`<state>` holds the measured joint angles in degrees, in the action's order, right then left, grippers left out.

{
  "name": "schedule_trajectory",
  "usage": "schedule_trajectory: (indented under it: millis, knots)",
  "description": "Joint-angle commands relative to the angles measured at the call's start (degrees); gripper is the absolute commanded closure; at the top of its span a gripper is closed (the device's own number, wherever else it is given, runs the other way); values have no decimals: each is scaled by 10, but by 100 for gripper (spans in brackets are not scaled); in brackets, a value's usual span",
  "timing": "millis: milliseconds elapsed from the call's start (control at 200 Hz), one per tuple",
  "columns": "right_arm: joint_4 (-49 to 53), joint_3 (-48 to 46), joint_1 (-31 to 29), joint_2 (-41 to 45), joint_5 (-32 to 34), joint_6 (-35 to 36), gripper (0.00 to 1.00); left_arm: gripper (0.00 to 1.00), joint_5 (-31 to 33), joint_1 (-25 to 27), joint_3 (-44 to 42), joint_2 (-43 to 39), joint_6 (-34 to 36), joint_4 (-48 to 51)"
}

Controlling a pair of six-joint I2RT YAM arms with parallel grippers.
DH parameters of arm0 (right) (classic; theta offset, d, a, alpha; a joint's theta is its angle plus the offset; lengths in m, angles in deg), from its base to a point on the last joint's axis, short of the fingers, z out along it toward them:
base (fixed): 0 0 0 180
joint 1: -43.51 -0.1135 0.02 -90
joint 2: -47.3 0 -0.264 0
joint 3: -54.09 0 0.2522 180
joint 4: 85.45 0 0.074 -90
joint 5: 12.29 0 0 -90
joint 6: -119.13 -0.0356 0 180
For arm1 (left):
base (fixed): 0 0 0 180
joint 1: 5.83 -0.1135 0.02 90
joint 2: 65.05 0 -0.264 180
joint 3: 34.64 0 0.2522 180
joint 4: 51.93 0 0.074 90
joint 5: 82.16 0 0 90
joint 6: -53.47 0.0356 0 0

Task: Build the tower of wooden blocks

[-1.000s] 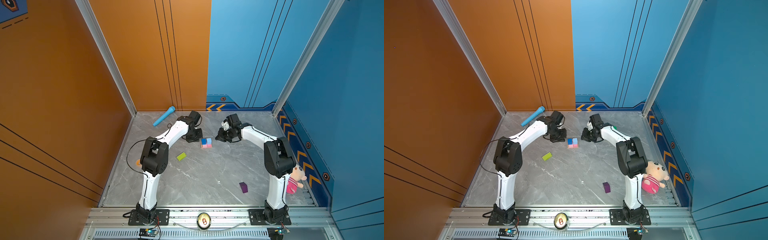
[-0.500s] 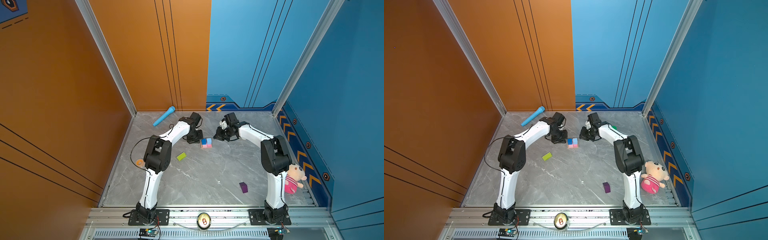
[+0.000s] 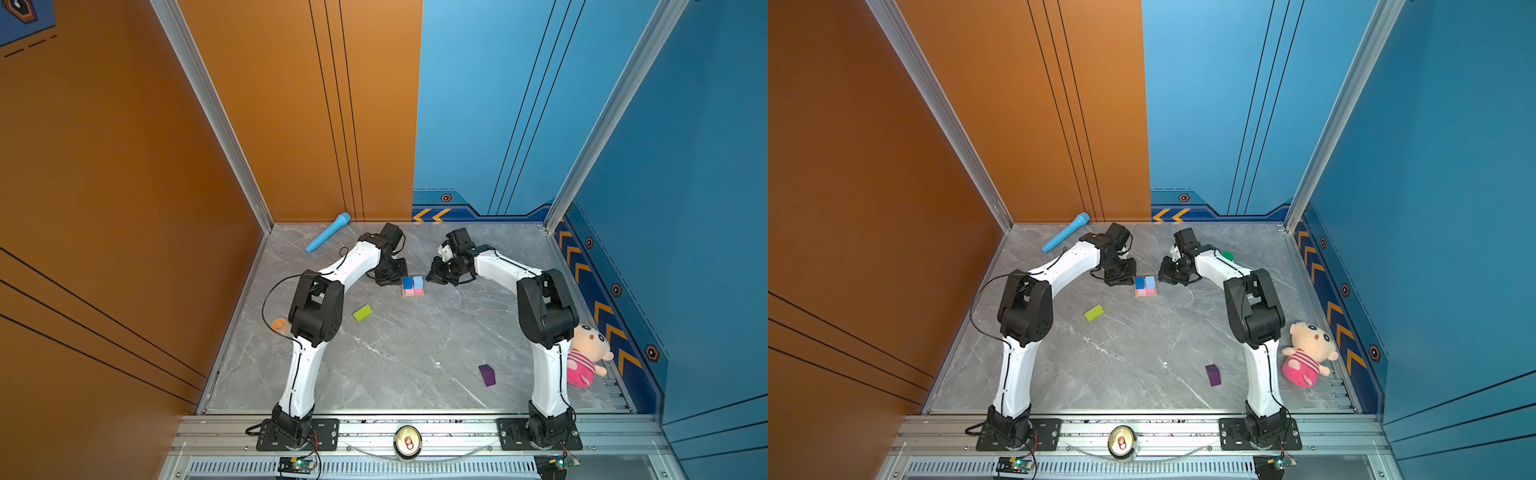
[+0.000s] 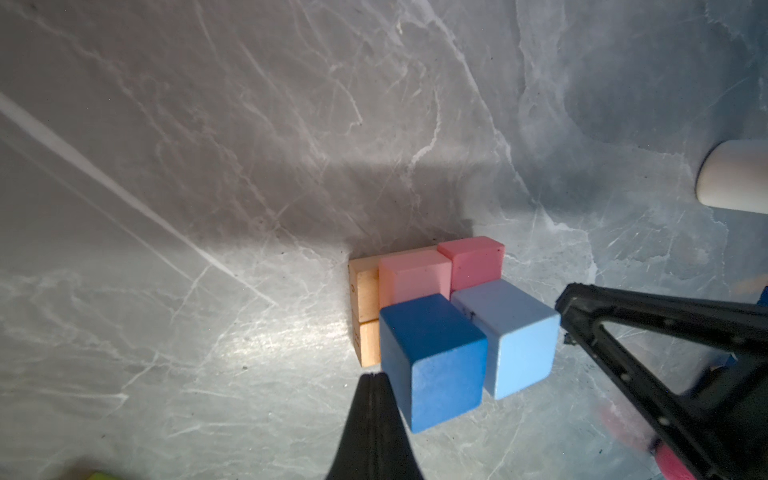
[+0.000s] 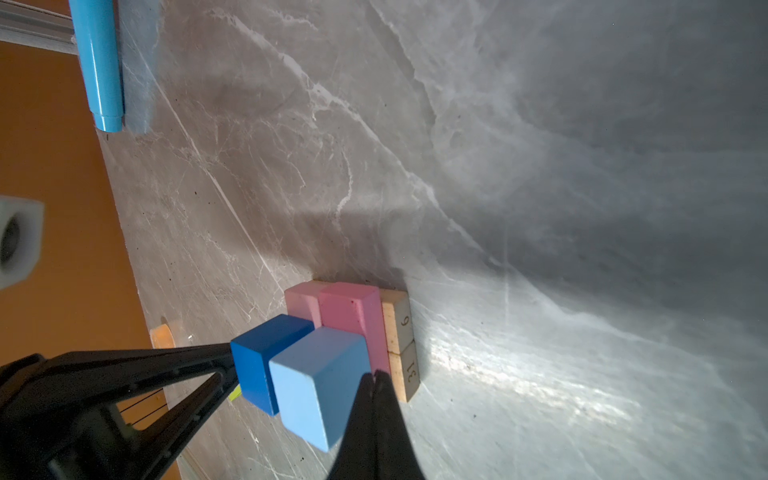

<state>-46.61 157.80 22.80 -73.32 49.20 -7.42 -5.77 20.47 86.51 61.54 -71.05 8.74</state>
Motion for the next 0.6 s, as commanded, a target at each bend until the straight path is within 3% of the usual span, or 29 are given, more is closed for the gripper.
schedule_trajectory:
  millis: [0, 596]
  knots:
    - [17, 14, -7, -2, 2, -11, 100, 100, -9, 5, 18, 14, -5, 5]
    - [17, 19, -17, -7, 2, -14, 100, 100, -15, 10, 25, 20, -10, 5]
